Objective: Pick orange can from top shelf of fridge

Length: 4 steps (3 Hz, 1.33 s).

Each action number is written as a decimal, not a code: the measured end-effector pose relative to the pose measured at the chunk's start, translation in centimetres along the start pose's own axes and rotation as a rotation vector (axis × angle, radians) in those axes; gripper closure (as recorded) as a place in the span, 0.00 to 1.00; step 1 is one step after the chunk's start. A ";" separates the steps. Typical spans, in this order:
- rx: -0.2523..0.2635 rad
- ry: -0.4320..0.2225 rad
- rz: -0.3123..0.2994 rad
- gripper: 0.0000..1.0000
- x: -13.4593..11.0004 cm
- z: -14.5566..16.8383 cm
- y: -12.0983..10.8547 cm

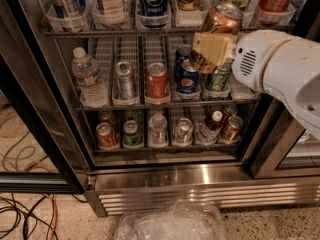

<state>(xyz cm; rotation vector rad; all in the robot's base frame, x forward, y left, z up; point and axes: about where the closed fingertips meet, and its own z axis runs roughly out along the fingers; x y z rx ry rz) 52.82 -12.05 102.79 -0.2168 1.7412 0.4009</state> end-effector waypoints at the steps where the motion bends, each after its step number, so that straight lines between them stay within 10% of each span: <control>1: -0.118 0.038 0.030 1.00 -0.8 -1.7 2.3; 3: -0.330 0.092 0.073 1.00 -2.4 -4.0 6.9; 4: -0.330 0.092 0.073 1.00 -2.4 -4.0 6.9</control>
Offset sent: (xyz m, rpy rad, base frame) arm -0.0911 0.0600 0.0755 0.2020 0.1525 0.5312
